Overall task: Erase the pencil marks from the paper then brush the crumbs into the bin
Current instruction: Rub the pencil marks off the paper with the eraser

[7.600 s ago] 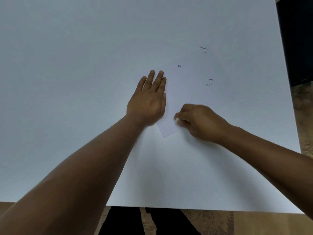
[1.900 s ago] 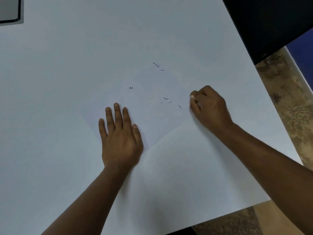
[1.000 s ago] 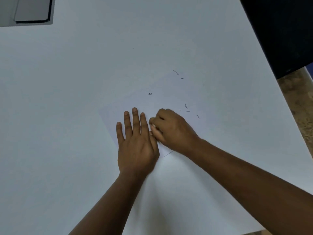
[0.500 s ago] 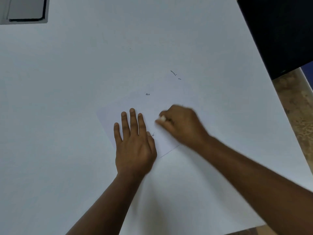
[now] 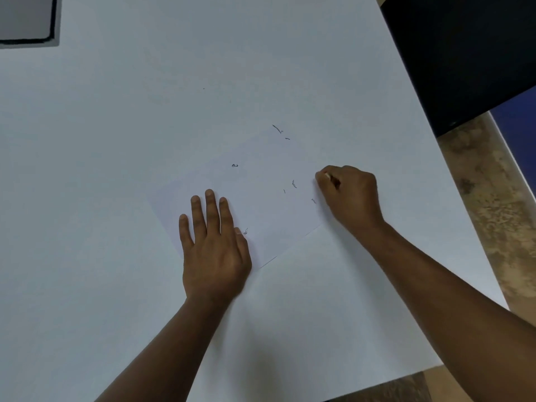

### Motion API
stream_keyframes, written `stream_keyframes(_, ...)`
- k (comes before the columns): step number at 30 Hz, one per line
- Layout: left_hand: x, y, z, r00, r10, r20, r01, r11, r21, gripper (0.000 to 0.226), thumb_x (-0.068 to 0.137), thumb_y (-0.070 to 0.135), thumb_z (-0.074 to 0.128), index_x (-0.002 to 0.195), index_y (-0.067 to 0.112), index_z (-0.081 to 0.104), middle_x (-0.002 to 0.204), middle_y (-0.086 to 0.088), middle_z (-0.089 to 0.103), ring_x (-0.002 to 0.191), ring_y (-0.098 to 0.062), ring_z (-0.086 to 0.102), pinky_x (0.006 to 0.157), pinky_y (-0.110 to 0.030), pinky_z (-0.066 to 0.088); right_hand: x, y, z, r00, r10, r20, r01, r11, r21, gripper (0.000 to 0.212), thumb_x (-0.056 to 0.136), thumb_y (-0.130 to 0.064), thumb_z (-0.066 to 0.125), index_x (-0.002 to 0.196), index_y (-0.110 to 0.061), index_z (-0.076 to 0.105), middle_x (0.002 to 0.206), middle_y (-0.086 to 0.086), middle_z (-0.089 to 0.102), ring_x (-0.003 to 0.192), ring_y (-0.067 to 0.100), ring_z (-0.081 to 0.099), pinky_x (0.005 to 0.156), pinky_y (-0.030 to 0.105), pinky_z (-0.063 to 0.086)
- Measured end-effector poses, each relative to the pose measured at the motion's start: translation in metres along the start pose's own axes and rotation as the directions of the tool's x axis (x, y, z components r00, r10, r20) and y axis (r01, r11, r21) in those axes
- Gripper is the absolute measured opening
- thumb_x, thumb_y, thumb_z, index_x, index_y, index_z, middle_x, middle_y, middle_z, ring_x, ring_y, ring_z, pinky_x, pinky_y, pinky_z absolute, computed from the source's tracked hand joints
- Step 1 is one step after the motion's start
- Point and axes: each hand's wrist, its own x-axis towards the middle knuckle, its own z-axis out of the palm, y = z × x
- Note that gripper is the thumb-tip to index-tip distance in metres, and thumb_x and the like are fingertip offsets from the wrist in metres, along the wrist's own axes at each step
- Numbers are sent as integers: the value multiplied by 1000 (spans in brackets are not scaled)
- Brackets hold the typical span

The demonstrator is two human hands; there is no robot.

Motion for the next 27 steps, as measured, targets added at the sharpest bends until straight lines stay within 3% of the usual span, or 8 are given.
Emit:
stream_keyframes(2, 0, 0, 0, 1000, -2, 0, 2, 1000, 4, 66, 104, 37, 11, 162, 7, 15, 171, -13, 5, 159, -31, -3, 127, -55, 6, 0, -7, -4, 1000, 20, -1, -20, 996, 92, 40, 97, -28, 53, 62, -10, 53, 52, 5, 42, 53, 25, 46, 55, 38, 42)
stream_keyframes(4, 0, 1, 0, 1000, -2, 4, 2, 1000, 5, 66, 104, 37, 11, 162, 8, 13, 171, -12, 3, 159, -30, -5, 127, -55, 5, -9, -26, 2, 998, -50, 34, 45, 991, 124, 37, 96, -31, 52, 66, -11, 57, 54, 3, 47, 55, 25, 50, 56, 37, 44)
stream_keyframes(7, 0, 0, 0, 1000, -6, 4, 6, 1000, 8, 66, 104, 38, 11, 163, 9, 12, 171, -12, 2, 159, -30, -6, 127, -55, 4, -33, -51, 24, 967, -221, 126, 216, 975, 55, 31, 94, -32, 48, 70, -16, 60, 60, 0, 49, 55, 24, 52, 54, 30, 42)
stream_keyframes(10, 0, 1, -1, 1000, -2, 6, 2, 1000, 2, 66, 104, 38, 11, 162, 9, 12, 171, -12, 2, 159, -30, -6, 127, -54, 4, -37, -41, 33, 950, -300, 88, 307, 948, -86, 24, 93, -20, 54, 71, -14, 61, 63, 3, 52, 57, 23, 54, 51, 30, 44)
stream_keyframes(14, 0, 1, -1, 1000, -3, 7, 3, 1000, -4, 66, 104, 37, 11, 162, 8, 14, 171, -12, 2, 159, -30, -6, 127, -54, 3, -13, -16, 24, 989, -142, -43, 132, 974, -186, 20, 90, -14, 55, 71, -10, 61, 64, 7, 52, 56, 27, 53, 50, 32, 43)
stream_keyframes(19, 0, 1, -1, 1000, -3, 1, 3, 1000, -16, 65, 104, 36, 13, 162, 8, 16, 171, -13, 4, 159, -31, -5, 127, -54, 4, -9, -4, -6, 999, -30, -21, 30, 1000, 4, 14, 96, -15, 58, 103, -10, 70, 84, 5, 64, 75, 21, 60, 70, 32, 48)
stream_keyframes(23, 0, 1, 0, 1000, -3, 1, 3, 1000, -12, 64, 104, 34, 18, 162, 8, 17, 171, -13, 4, 159, -31, -4, 127, -55, 4, -39, -22, -7, 997, -73, 26, 71, 993, 95, 16, 93, -15, 63, 103, -10, 74, 86, 5, 63, 76, 19, 63, 75, 25, 49)
stream_keyframes(27, 0, 0, -1, 1000, -5, 4, 5, 1000, -17, 65, 104, 35, 16, 162, 7, 17, 171, -14, 5, 159, -32, -3, 127, -54, 4, -67, -62, 22, 981, -160, 108, 137, 972, 190, 16, 91, -18, 62, 101, -14, 74, 83, 2, 55, 72, 17, 58, 70, 27, 50)
